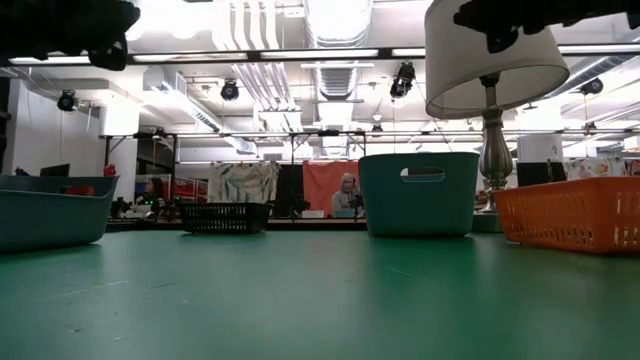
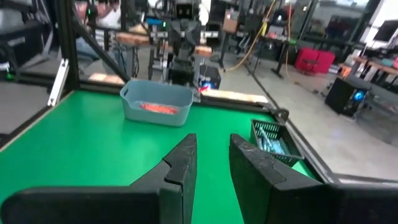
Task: Sort crayons
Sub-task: Return to Home Position
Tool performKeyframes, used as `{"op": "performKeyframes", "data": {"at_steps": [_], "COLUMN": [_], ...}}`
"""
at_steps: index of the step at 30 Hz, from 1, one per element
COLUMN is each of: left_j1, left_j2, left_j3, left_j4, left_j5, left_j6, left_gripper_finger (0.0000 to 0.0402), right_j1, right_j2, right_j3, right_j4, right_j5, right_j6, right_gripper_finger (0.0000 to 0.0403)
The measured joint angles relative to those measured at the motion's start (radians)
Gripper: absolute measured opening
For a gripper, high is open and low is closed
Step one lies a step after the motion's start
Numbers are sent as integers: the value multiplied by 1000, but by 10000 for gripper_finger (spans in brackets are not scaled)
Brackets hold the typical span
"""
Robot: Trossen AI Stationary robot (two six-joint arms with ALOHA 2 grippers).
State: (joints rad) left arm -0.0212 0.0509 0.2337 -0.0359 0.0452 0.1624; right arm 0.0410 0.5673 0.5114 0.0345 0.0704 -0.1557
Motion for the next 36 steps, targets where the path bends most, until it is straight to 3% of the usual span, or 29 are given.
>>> {"op": "performKeyframes", "data": {"at_steps": [4, 24, 36], "left_j1": [0, 0, 3], "left_j2": [-53, -51, -51], "left_j3": [0, -35, -208], "left_j4": [-30, -40, 187], "left_j5": [0, -9, -9], "left_j6": [0, -36, -80], "left_gripper_finger": [35, 35, 35], "right_j1": [0, 0, -2], "right_j2": [-86, -566, -566], "right_j3": [-29, -191, -283], "right_j4": [-2, -73, -38], "right_j5": [0, 8, 10], "right_j6": [0, 7, 42], "right_gripper_finger": [84, 84, 67]}}
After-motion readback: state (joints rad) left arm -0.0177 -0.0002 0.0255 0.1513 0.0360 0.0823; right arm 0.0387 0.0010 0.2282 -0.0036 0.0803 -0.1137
